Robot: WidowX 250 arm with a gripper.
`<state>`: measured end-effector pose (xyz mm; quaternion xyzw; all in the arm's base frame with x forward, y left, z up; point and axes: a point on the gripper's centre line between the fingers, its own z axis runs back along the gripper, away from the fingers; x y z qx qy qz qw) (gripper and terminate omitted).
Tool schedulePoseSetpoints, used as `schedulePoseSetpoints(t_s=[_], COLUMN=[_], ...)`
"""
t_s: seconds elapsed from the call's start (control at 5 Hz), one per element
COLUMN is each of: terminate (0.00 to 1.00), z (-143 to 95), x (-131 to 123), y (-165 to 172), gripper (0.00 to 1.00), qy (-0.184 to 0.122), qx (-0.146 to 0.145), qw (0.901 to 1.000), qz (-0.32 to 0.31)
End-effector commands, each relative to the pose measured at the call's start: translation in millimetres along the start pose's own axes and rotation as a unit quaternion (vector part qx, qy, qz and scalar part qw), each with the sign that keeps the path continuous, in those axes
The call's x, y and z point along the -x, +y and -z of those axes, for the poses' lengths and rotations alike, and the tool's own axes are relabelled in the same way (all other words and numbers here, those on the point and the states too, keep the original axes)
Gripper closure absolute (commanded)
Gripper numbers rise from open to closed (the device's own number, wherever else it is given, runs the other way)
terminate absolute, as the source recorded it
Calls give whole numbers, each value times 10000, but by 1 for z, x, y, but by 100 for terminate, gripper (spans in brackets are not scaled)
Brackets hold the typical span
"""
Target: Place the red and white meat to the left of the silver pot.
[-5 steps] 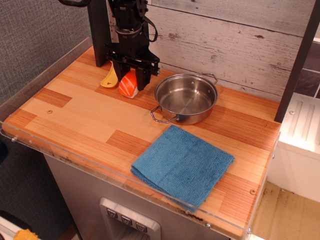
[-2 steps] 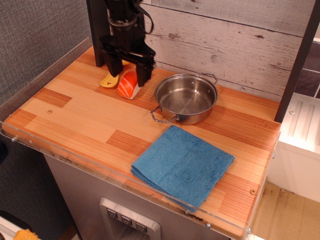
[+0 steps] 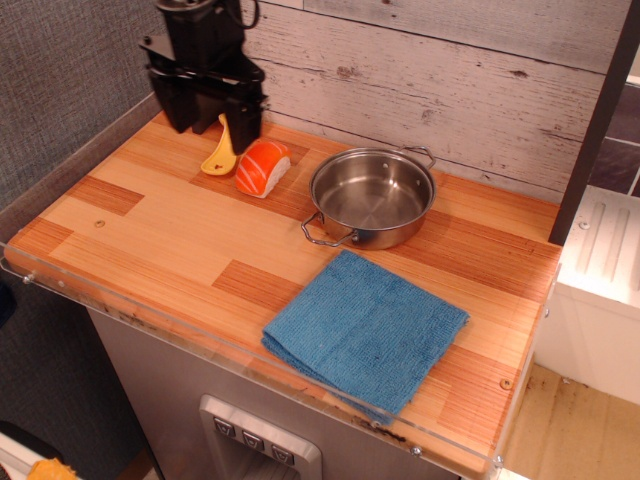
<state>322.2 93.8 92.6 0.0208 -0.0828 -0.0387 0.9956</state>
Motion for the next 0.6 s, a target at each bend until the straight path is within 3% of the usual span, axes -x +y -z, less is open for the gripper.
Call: schedulePoseSetpoints(t_s=[0.0,0.2,0.4], terminate=[0,0,100], z=[-15,-15,-15], x=[13,13,13], y=[9,9,9], gripper=[0,0,0], qy=[-70,-70,-70], qx=[-85,-85,-85], qw=[9999,9999,9999], qz=[-6,-6,-6])
